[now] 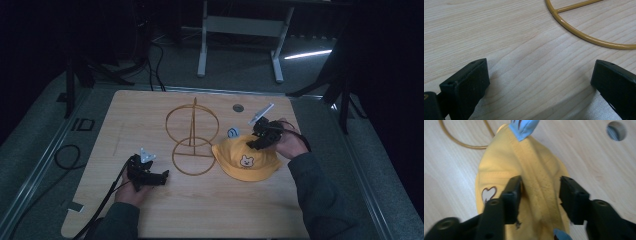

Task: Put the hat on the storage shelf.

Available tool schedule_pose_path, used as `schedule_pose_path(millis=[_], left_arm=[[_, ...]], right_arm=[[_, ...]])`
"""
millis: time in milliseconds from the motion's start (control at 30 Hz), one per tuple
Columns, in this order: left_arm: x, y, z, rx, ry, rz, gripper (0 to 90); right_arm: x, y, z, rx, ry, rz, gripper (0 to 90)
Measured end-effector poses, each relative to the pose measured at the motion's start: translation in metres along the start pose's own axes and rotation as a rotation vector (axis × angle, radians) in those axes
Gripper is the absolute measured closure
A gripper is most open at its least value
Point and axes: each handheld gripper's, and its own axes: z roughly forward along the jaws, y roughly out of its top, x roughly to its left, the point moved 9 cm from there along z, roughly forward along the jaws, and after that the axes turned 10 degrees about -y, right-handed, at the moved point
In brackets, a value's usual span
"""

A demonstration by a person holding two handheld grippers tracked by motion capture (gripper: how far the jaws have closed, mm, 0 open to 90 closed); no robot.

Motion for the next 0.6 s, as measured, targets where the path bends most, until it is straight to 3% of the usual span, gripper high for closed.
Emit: schedule_pose_path(millis=[100, 167, 600], left_arm=[[0.000, 0.000, 0.000, -0.001, 0.000, -0.001, 1.9], [0.000, 0.000, 0.000, -0.001, 0.000, -0.001, 1.9], [0.000, 0.000, 0.000, -0.006, 0.000, -0.006, 1.9]], right_arm=[[0.000, 0.002, -0.001, -0.012, -0.003, -0.018, 71.8], [0.001, 0.001, -0.002, -0.018, -0.010, -0.028, 75.8], [0.001, -0.002, -0.012, -0.035, -0.047, -0.057, 78.3]])
